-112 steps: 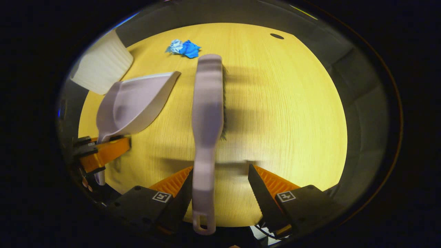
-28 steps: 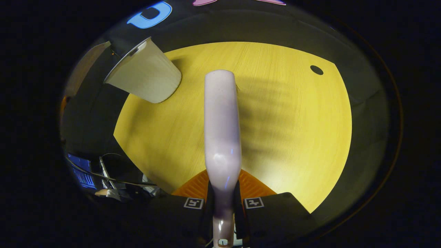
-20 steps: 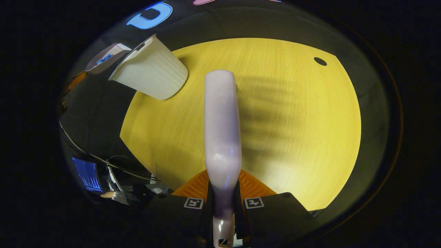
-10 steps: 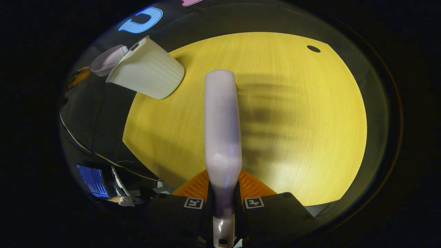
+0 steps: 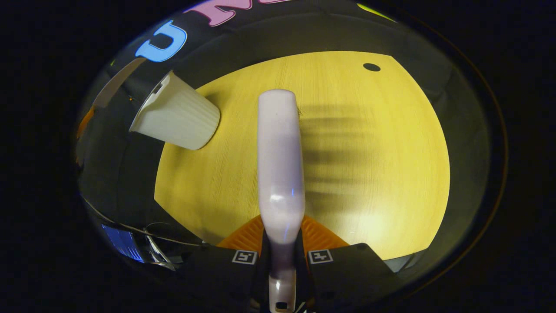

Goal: Pick up the small broom and dustpan from the desktop, sweep the trash into the dustpan with the broom, and then empty the trash into the garbage bin.

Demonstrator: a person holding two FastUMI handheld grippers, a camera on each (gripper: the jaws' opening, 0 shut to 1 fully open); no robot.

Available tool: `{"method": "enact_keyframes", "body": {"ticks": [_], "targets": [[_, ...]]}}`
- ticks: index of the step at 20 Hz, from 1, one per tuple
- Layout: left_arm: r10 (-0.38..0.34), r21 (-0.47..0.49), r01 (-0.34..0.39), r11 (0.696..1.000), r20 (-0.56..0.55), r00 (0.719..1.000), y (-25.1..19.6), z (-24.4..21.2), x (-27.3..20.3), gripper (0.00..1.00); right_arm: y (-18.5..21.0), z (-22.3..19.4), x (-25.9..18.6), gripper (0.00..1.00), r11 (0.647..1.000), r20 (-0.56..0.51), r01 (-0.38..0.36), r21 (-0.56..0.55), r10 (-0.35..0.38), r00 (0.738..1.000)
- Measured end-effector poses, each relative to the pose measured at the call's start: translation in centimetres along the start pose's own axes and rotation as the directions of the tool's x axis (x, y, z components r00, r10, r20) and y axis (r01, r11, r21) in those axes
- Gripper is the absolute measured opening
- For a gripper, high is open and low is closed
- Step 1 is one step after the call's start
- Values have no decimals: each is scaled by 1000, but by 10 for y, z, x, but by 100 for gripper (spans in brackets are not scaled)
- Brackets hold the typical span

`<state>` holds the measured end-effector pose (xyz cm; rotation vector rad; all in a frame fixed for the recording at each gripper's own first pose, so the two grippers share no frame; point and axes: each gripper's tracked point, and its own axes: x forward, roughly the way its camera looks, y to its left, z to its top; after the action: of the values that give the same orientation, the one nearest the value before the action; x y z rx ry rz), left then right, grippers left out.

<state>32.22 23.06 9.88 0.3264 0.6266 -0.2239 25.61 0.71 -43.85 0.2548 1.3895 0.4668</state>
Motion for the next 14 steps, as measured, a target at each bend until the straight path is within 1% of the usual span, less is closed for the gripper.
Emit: {"method": "enact_keyframes", "body": {"ticks": [2, 3, 5, 7, 9, 10, 12, 13, 14], "targets": [[-67, -64, 73, 995, 84, 994, -55, 8, -1, 30, -2, 3, -2, 29, 1000, 23, 27, 14, -27, 999], [-106, -89, 116, 989, 106, 989, -78, 8, 3, 30, -3, 1, -1, 29, 999, 28, 41, 16, -41, 999], [-179, -151, 198, 969, 128, 975, -134, -9, 14, 30, -4, 1, 0, 28, 997, 33, 75, 25, -76, 997], [-224, -180, 245, 953, 128, 966, -179, -31, 32, 30, -5, 2, -1, 29, 994, 39, 102, 42, -103, 994], [-274, -172, 287, 942, 93, 957, -211, -62, 55, 30, -3, 0, 1, 29, 992, 28, 112, 62, -114, 993], [-281, -190, 291, 937, 82, 956, -217, -75, 61, 31, -2, 0, 2, 29, 991, 25, 109, 71, -111, 993], [-281, -262, 286, 922, 58, 958, -226, -103, 80, 30, -5, -2, 4, 29, 989, 12, 136, 62, -137, 991], [-266, -281, 265, 922, 37, 963, -231, -120, 89, 30, -8, -5, 8, 29, 987, 3, 150, 54, -150, 989], [-238, -280, 233, 931, 16, 971, -233, -135, 99, 31, -7, -8, 15, 29, 987, -13, 151, 58, -150, 989]]}}
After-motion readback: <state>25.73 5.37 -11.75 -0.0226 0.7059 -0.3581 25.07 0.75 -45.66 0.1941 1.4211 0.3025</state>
